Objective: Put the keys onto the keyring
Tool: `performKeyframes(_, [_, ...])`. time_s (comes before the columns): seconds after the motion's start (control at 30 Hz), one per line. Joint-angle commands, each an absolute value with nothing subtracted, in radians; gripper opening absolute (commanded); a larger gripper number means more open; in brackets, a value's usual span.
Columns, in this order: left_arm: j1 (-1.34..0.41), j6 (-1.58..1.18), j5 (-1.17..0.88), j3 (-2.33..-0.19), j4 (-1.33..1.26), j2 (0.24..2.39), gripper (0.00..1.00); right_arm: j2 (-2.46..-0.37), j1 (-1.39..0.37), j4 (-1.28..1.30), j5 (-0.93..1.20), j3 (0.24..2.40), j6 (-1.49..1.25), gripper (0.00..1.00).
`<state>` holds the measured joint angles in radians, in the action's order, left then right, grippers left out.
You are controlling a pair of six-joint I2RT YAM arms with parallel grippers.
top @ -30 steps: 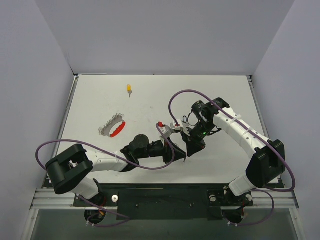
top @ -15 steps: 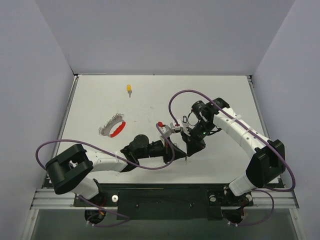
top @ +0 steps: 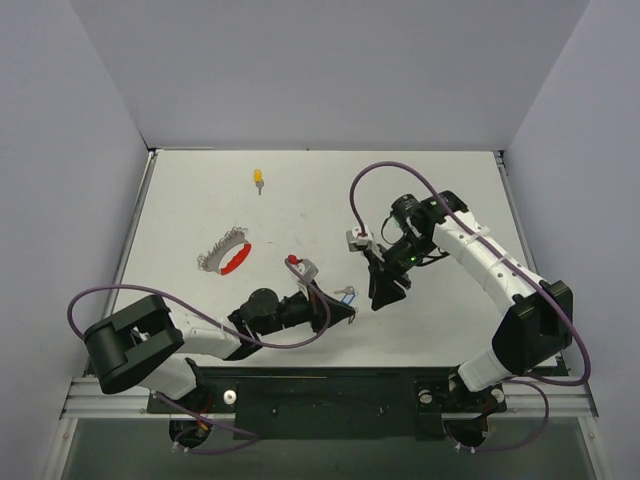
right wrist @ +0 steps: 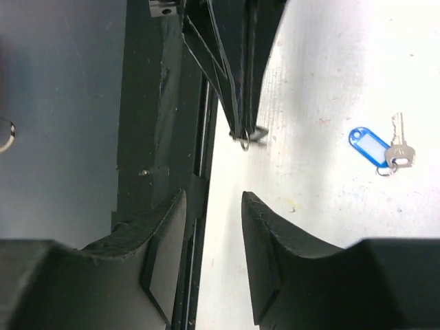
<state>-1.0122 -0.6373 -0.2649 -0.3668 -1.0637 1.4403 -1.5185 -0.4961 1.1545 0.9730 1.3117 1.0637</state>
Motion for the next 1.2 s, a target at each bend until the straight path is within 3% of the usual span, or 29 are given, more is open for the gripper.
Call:
performKeyframes(0.0, [-1.025, -0.707, -0.094, -0.287, -1.392, 1.404, 0.0, -1.464, -0.423, 1.203, 1.123, 1.332, 1.063, 0.35])
performKeyframes(0.3, [-1.072, -0.715, -0.008, -0.296, -1.586, 1.482, 0.0, -1.456, -0.422, 1.192, 1.252, 1.273, 1.143, 0.4])
performKeyframes(0.8, [-1.088, -0.703, -0.018, -0.313, -1.644, 1.505, 0.0, -1.542, -0.462, 1.14, 1.171, 1.27, 1.078, 0.38])
performKeyframes(1.17, [-1.101, -0.375, -0.271, -0.264, -1.644, 1.427, 0.0, -1.491, -0.46, 1.144, 1.117, 1.29, 1.045, 0.42])
